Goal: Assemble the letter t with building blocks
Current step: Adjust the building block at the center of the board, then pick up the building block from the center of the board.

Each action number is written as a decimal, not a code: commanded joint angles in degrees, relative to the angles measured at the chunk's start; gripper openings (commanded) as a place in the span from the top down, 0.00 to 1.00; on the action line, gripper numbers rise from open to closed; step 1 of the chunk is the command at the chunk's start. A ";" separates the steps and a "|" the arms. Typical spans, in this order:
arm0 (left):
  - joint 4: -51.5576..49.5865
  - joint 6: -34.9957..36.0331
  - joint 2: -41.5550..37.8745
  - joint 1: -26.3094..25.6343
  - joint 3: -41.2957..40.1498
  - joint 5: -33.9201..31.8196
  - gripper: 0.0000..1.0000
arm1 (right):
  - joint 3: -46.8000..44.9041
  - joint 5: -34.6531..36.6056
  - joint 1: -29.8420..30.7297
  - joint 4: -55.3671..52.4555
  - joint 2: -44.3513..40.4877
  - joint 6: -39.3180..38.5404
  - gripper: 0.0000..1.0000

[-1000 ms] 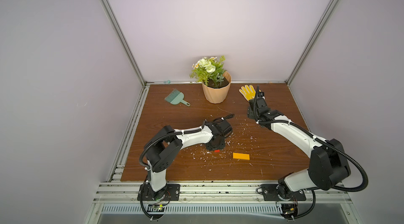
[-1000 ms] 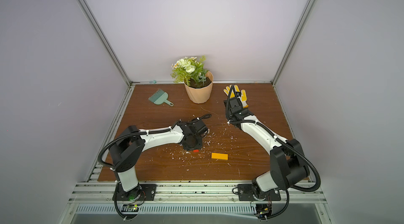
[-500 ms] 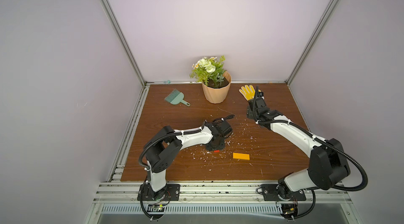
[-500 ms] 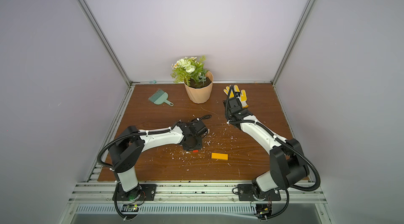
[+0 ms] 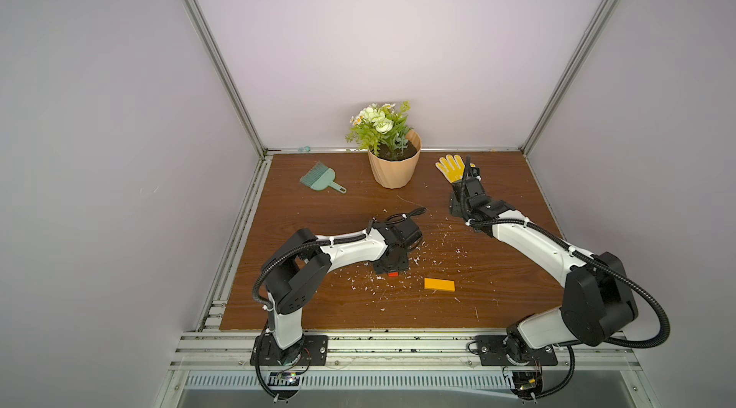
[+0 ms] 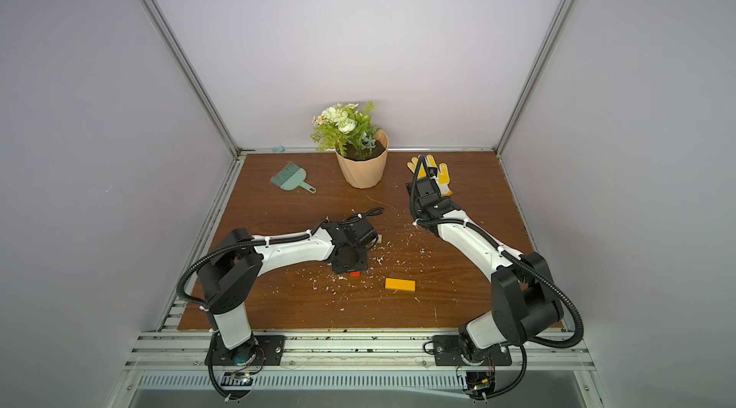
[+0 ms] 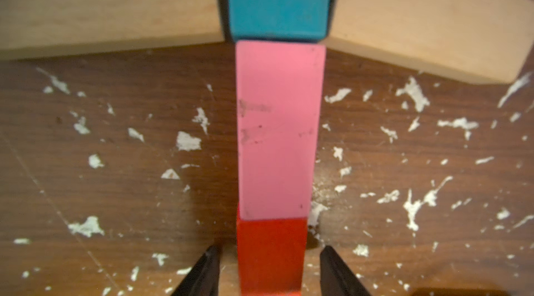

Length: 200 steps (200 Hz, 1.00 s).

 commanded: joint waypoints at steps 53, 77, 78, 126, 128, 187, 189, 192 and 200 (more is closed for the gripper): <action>-6.88 5.41 -5.64 -1.42 2.58 -3.10 0.19 | -0.75 -9.32 2.55 2.72 -6.06 -12.90 0.22; -7.34 7.74 -15.77 0.05 1.61 -6.67 0.01 | -3.70 -21.34 7.35 0.98 -11.82 -19.86 0.24; -7.35 7.79 -16.14 0.23 1.57 -6.87 0.01 | -3.78 -21.72 7.49 0.86 -12.00 -19.87 0.24; -7.36 13.24 -30.48 12.14 -2.99 -7.48 0.02 | -2.62 -24.58 13.71 -14.14 -11.87 -9.72 0.25; -7.36 13.40 -30.70 12.55 -3.20 -7.39 0.02 | -2.54 -24.68 13.98 -14.85 -11.68 -9.03 0.25; -5.89 16.29 -29.43 18.43 -7.48 -5.22 0.02 | -4.40 -26.82 23.05 -22.56 -8.18 -7.06 0.26; -5.80 16.39 -29.18 18.48 -7.51 -5.22 0.01 | -4.52 -27.05 23.19 -22.60 -8.12 -7.24 0.26; -5.78 16.49 -28.86 18.57 -7.46 -5.22 0.02 | -4.64 -27.23 23.35 -22.64 -8.05 -7.37 0.26; -5.61 16.54 -28.09 18.77 -7.47 -5.26 0.02 | -4.63 -27.38 23.60 -23.03 -7.58 -7.56 0.25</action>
